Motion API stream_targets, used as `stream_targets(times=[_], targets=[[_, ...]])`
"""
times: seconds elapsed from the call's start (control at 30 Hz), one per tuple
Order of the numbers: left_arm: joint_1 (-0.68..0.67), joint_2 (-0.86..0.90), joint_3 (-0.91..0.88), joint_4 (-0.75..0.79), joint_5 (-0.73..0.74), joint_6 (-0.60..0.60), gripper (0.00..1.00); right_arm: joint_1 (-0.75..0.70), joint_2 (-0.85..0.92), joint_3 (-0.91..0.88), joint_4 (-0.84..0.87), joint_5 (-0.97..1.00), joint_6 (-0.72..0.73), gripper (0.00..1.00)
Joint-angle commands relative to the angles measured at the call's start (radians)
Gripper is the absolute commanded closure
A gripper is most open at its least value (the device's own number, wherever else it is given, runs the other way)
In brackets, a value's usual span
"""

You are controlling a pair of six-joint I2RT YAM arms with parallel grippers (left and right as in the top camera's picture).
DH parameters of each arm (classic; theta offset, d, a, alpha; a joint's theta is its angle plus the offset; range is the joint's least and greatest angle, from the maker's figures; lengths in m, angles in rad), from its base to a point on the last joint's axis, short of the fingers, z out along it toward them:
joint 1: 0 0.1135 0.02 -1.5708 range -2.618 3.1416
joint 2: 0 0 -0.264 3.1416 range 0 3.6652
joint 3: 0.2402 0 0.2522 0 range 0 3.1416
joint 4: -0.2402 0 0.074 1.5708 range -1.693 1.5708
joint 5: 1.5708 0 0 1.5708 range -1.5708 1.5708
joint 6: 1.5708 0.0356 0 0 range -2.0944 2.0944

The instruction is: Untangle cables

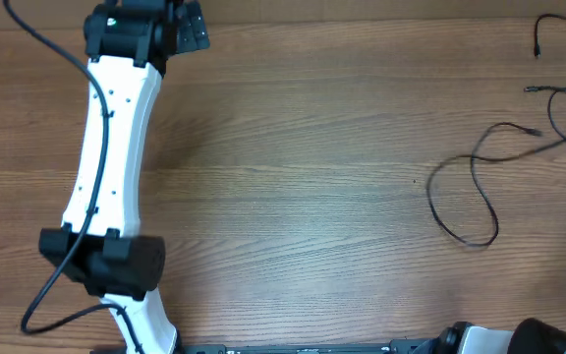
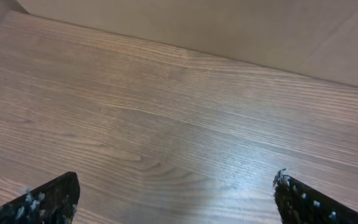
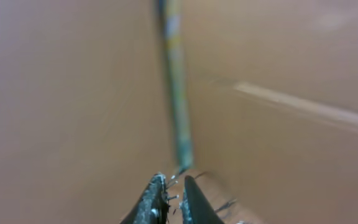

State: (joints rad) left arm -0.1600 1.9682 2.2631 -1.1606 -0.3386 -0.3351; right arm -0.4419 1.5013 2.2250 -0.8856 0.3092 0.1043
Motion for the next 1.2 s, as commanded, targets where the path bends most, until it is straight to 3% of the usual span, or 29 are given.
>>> stream_targets(times=[0.0, 0.1, 0.13, 0.2, 0.23, 0.53, 0.83, 1.03, 1.17], targets=[[-0.022, -0.073, 0.007, -0.015, 0.017, 0.023, 0.0, -0.1, 0.031, 0.008, 0.016, -0.084, -0.001, 0.93], [-0.031, -0.085, 0.007, -0.024, 0.017, 0.026, 0.0, -0.171, 0.067, 0.007, -0.024, -0.206, 0.0, 0.9], [-0.031, -0.085, 0.007, -0.025, 0.017, 0.026, 0.0, -0.179, 0.08, 0.004, -0.043, -0.246, 0.002, 0.79], [-0.031, -0.085, 0.007, -0.026, 0.017, 0.026, 0.0, -0.182, 0.116, -0.003, -0.095, -0.31, 0.062, 0.1], [-0.031, -0.085, 0.007, -0.026, 0.018, 0.026, 0.0, -0.178, 0.138, -0.006, -0.129, -0.337, 0.117, 0.0], [-0.031, -0.085, 0.007, -0.051, 0.018, 0.026, 0.0, 0.0, 0.349, -0.176, -0.362, -0.406, 0.523, 0.0], [-0.03, -0.085, 0.006, -0.078, 0.017, 0.026, 0.0, 0.312, 0.378, -0.618, -0.192, -0.467, 0.536, 0.0], [-0.03, -0.085, 0.006, -0.102, 0.014, 0.061, 0.0, 0.446, 0.378, -0.804, -0.065, -0.407, 0.778, 0.0], [-0.03, -0.085, 0.006, -0.116, 0.014, 0.068, 0.0, 0.483, 0.378, -0.849, -0.096, -0.356, 1.009, 0.0]])
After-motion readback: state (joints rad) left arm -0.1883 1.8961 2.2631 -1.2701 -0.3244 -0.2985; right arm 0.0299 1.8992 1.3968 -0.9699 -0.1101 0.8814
